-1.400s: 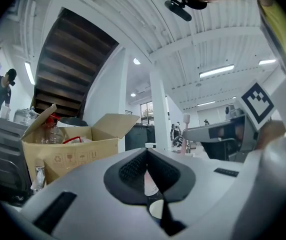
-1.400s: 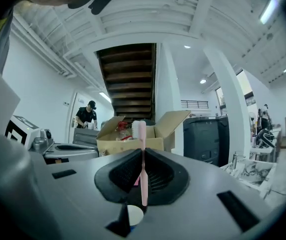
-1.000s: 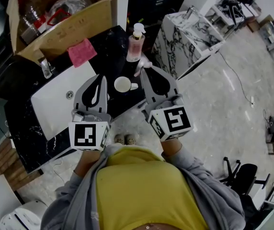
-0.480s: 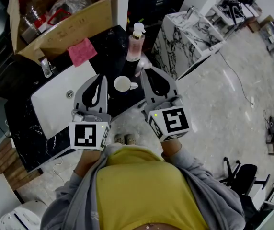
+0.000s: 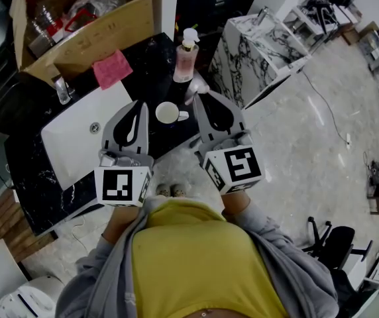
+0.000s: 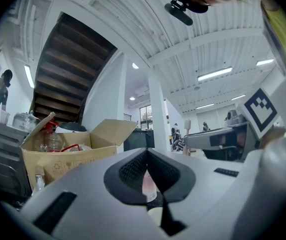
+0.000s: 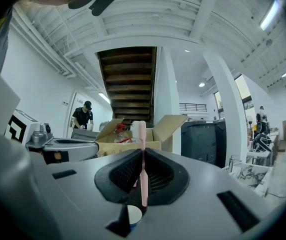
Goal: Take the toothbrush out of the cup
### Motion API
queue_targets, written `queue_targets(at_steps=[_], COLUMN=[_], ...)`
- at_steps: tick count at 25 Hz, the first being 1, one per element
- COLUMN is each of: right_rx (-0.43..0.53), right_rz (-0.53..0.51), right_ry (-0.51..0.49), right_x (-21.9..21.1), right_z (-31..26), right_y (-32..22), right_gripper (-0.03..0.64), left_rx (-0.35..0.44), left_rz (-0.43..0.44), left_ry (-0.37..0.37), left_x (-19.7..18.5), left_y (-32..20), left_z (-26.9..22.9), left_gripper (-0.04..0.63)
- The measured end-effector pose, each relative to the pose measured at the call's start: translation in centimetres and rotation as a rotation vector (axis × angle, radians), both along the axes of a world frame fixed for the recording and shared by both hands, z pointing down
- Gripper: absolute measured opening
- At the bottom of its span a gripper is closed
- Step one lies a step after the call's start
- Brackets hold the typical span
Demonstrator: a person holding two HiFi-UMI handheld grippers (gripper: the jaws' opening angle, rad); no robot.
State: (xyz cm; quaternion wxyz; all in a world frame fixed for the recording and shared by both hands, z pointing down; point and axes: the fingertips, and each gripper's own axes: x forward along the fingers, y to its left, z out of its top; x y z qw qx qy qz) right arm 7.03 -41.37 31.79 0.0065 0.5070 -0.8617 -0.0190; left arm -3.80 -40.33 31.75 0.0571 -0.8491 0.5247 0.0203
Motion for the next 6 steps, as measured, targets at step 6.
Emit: queue_targets(at_steps=[6], right_rx=[0.01], right_rz=[-0.004], right_ry=[0.003], right_x=[-0.25], right_z=[-0.39], right_y=[0.38], right_gripper=[0.029], left_rx=[0.013], left_rz=[-0.003], left_ry=[0.005], left_x=[-0.05], left_y=[0.34], left_z=[-0.45], left_gripper=[0.0])
